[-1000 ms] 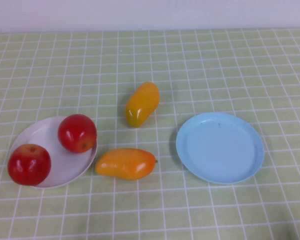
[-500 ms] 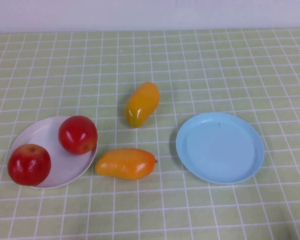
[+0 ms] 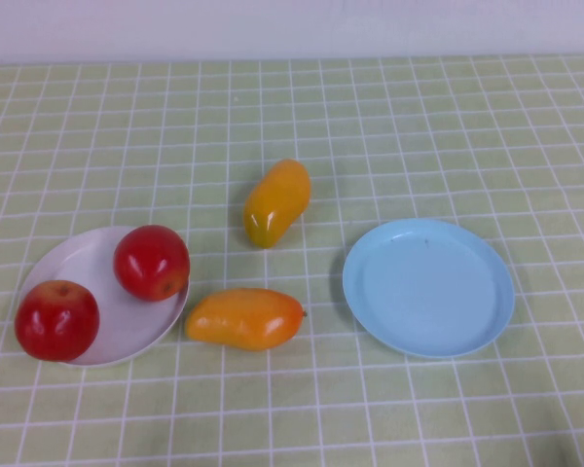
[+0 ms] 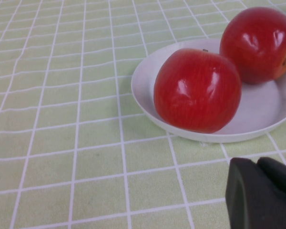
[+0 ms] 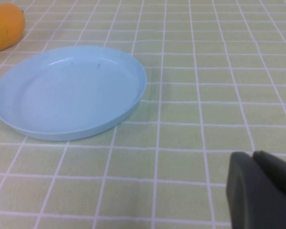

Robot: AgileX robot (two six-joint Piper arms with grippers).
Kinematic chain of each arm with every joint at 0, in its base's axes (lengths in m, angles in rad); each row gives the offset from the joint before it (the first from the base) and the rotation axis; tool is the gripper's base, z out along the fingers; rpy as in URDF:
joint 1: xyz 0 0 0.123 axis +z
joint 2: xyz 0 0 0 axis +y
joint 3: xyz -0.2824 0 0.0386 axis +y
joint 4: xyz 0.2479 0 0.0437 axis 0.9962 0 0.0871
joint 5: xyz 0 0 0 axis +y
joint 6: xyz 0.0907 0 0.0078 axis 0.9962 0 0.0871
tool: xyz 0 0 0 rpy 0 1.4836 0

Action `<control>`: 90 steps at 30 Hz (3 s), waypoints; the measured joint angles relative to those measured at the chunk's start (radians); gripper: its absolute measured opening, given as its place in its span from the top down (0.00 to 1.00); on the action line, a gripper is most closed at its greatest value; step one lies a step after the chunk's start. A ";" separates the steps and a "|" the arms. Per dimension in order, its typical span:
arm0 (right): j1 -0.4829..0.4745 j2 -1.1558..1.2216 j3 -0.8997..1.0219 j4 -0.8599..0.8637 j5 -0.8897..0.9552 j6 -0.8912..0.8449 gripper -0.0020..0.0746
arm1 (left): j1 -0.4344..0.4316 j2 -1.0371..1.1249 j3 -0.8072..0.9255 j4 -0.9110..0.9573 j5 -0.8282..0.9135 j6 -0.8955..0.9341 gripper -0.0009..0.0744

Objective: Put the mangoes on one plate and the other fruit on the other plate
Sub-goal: Put another type of fruit in the right plate

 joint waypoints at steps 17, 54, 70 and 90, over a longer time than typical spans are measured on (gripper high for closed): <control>0.000 0.000 -0.015 0.639 -0.243 0.024 0.99 | 0.000 0.000 0.000 0.001 0.000 0.002 0.98; 0.532 1.644 -1.310 0.286 0.406 -0.664 0.44 | 0.000 0.000 0.000 0.001 0.000 0.002 0.98; 0.596 2.059 -1.717 0.246 0.455 -0.850 0.08 | 0.000 0.000 0.000 0.001 0.000 0.002 0.98; 0.607 2.181 -1.742 0.222 0.474 -0.866 0.21 | 0.000 0.000 0.000 0.001 0.000 0.002 0.98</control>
